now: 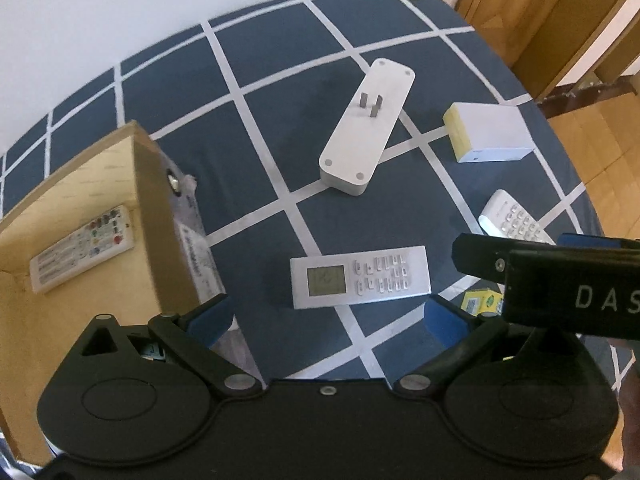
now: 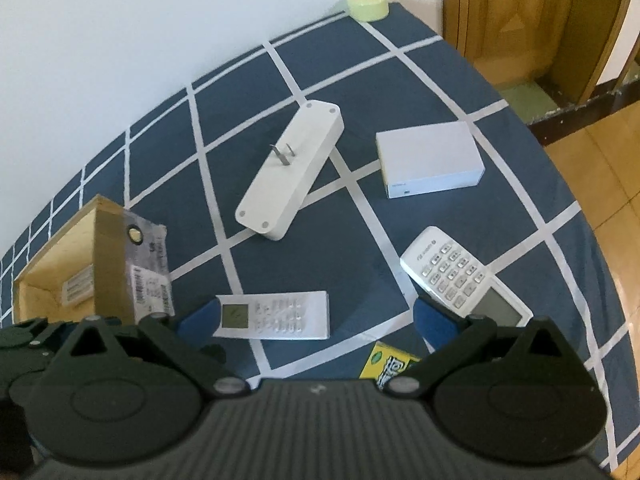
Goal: Organize objects
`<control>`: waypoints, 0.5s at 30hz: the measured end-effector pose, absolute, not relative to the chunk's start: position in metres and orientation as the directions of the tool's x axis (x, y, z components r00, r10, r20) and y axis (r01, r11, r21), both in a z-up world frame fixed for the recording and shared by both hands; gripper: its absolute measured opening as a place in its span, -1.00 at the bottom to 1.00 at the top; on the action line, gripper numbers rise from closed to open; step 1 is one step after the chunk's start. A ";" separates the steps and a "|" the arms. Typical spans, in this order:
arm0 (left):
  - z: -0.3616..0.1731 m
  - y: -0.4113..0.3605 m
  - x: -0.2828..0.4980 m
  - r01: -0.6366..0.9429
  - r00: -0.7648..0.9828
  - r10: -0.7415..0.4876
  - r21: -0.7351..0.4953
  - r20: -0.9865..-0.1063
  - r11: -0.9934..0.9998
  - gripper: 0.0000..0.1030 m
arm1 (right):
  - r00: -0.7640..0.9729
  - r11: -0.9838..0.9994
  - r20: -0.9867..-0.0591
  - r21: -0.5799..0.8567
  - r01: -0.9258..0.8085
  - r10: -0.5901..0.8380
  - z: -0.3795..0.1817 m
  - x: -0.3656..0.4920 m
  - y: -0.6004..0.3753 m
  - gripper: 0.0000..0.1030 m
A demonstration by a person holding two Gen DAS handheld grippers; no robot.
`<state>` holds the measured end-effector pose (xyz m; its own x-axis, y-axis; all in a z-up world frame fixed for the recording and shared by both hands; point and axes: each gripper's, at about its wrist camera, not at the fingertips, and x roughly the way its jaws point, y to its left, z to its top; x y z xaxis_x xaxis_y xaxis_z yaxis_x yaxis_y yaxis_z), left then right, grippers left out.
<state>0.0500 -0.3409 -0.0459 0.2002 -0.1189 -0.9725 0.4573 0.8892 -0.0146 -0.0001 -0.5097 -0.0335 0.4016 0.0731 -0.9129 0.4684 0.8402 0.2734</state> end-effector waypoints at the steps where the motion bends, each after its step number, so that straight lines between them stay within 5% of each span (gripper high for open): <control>1: -0.049 -0.342 0.053 0.459 0.193 -0.115 -0.014 -0.974 0.888 0.99 | 0.397 0.839 -0.914 0.276 0.470 0.078 -0.037 0.003 -0.511 0.94; 15: -0.095 -0.348 0.078 0.488 0.131 -0.053 0.017 -0.990 0.873 0.92 | 0.312 0.828 -0.935 0.305 0.471 0.167 -0.090 0.039 -0.507 0.56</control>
